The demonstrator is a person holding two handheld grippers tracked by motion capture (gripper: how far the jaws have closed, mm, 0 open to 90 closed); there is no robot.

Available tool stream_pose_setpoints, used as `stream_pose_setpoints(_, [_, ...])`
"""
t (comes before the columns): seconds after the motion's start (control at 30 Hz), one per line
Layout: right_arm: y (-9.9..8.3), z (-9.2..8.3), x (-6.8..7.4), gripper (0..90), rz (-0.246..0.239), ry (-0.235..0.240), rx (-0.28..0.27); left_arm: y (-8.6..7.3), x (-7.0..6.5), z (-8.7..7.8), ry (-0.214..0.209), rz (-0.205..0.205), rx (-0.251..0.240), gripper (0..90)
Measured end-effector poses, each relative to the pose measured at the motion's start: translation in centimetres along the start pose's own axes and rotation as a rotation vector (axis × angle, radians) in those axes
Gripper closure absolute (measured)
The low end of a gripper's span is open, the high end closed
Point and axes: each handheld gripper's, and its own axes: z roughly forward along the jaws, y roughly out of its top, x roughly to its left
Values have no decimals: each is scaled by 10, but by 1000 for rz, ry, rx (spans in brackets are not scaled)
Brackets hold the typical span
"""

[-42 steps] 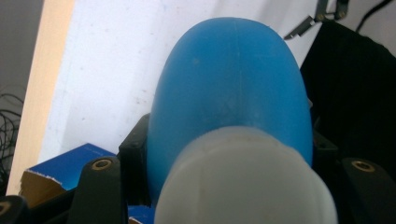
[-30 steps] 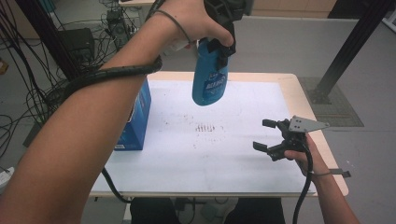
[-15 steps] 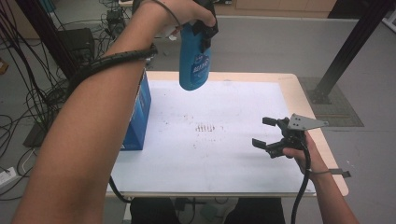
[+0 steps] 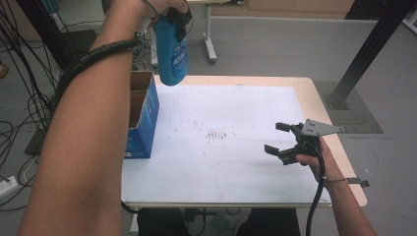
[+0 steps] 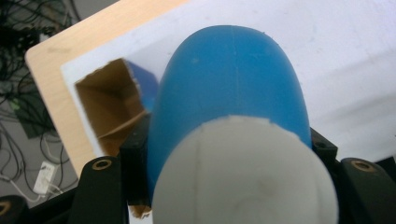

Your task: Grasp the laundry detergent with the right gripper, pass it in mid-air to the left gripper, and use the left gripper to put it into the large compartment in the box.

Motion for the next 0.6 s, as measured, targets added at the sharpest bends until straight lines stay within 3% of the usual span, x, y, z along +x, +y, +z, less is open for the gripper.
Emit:
stream_pose_setpoints(0.2, [0, 4, 0, 46, 0, 3, -6, -15, 31, -4, 1, -96, -19, 380])
stream_pose_setpoints(0.37, [1, 6, 0, 51, -7, 12, -5, -28, 61, -2, 3, -199, -9, 380])
stream_pose_setpoints(0.47, [3, 6, 1, 52, -11, 12, -2, -32, 70, -1, 7, -235, -4, 380])
stream_pose_setpoints(0.5, [3, 6, 1, 52, -12, 10, -3, -38, 80, -1, 17, -274, -2, 380])
stream_pose_setpoints(0.6, [4, 6, 1, 52, -16, 8, -1, -47, 91, -2, 38, -329, -6, 380])
